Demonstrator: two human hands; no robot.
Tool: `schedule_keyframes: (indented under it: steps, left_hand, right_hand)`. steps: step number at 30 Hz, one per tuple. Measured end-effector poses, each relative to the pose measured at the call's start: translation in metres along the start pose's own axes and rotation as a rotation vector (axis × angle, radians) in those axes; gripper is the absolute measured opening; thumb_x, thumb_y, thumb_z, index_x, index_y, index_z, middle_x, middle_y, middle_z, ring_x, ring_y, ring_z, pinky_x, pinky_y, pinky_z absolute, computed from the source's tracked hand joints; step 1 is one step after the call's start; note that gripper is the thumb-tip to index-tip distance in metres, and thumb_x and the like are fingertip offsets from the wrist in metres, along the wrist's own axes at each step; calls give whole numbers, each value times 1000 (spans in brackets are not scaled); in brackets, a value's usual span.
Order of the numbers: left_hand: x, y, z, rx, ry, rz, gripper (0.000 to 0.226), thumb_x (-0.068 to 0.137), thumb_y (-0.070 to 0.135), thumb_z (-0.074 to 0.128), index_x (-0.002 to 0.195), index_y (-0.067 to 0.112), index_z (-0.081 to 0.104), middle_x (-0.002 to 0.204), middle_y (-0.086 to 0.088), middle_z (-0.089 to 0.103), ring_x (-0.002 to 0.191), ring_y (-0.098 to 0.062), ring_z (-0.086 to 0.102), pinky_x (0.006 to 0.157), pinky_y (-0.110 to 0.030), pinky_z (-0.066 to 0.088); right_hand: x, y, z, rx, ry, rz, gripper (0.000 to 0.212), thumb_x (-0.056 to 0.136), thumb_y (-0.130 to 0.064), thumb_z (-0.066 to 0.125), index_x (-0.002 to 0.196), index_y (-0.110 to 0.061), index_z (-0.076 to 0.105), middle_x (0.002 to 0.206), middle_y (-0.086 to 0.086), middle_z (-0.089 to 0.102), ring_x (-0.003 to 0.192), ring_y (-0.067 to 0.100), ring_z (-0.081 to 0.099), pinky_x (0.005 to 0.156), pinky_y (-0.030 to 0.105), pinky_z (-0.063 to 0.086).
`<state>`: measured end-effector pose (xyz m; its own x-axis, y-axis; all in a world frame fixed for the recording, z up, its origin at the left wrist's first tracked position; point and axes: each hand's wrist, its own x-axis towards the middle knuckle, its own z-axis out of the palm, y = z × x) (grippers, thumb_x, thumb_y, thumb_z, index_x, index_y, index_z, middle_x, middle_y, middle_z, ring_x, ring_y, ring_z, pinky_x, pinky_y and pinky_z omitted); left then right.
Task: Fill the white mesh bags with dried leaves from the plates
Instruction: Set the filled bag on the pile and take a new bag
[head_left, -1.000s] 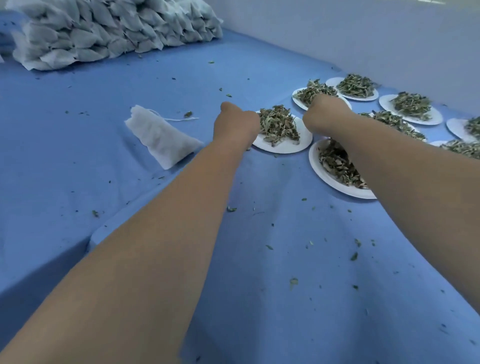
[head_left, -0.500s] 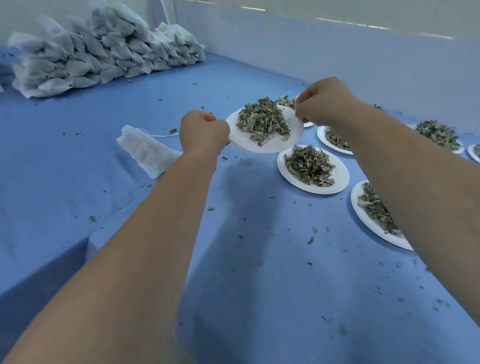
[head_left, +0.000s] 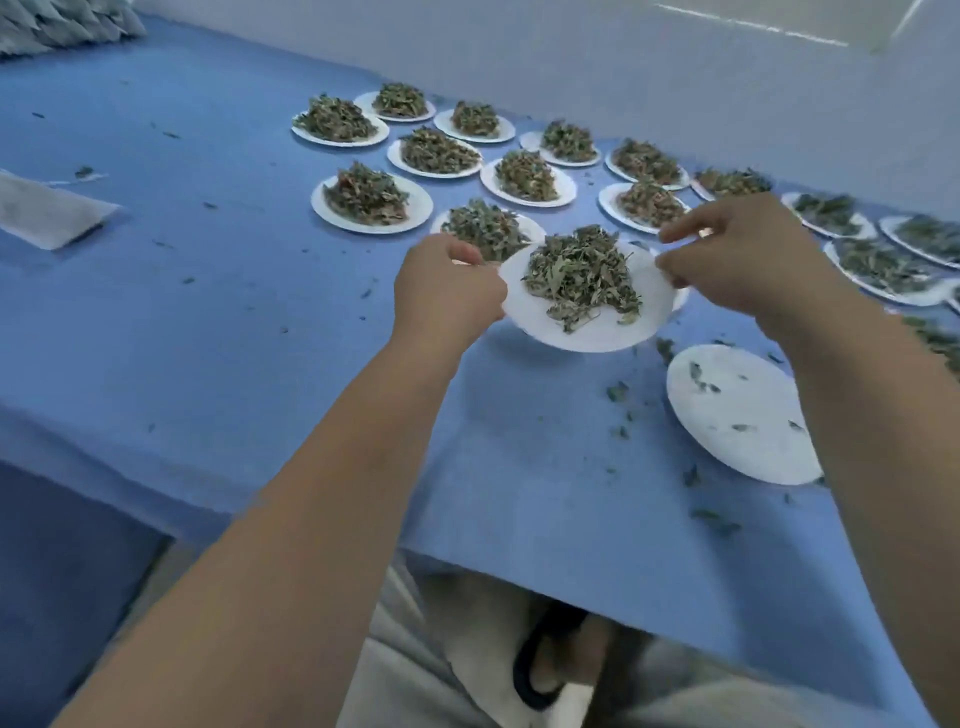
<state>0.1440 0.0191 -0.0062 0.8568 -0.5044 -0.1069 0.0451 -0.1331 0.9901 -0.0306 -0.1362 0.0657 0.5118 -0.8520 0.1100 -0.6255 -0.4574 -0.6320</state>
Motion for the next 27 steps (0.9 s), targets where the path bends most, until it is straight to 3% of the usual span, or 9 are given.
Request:
schedule_keyframes:
  steps: [5,8,14,18,21,24,27]
  left_hand:
    - [-47,-14,71,69,-207,-15,25,67,6,64,89,17,61,86,0,74,79,-19,73,67,-46,63]
    - [-64,-15,101,158,-312,8,28,66,7,62,91,19,60,89,3,74,86,-24,72,72,-48,62]
    - [-83,-20,131,332,-392,115,29,74,7,60,99,22,59,94,10,70,90,-18,69,71,-39,62]
    - [-90,-11,137,536,-300,383,29,82,14,57,110,22,58,101,9,63,86,-14,62,63,-30,48]
    - [-103,6,165,555,-273,634,31,86,16,55,117,20,58,99,4,62,91,-16,60,68,-33,47]
    - [-132,18,216,529,-400,738,31,89,15,54,120,19,58,107,-1,64,101,-20,60,77,-39,51]
    - [-174,17,273,488,-591,768,30,87,13,55,118,16,59,101,-4,64,94,-24,61,75,-43,53]
  right_hand:
    - [-52,76,-51,-101,3,128,21,85,-23,67,103,-34,70,99,0,73,71,24,68,59,34,55]
    - [-68,110,-63,-156,13,203,24,87,-23,63,107,-35,68,97,-6,68,71,19,66,54,28,48]
    - [-84,152,-67,-147,14,290,24,88,-23,61,109,-33,66,97,-6,70,67,14,63,55,24,43]
    - [-85,160,-69,-138,18,292,26,88,-21,58,110,-32,66,93,-11,70,70,10,63,59,26,45]
    - [-91,171,-87,-106,124,298,24,87,-22,57,105,-33,67,84,-21,70,68,3,64,57,23,45]
    - [-101,197,-116,-98,201,324,21,86,-25,57,102,-34,67,92,-17,70,79,10,65,62,27,50]
    - [-118,243,-148,-156,304,381,23,88,-25,59,107,-29,71,100,-12,67,89,12,61,75,27,46]
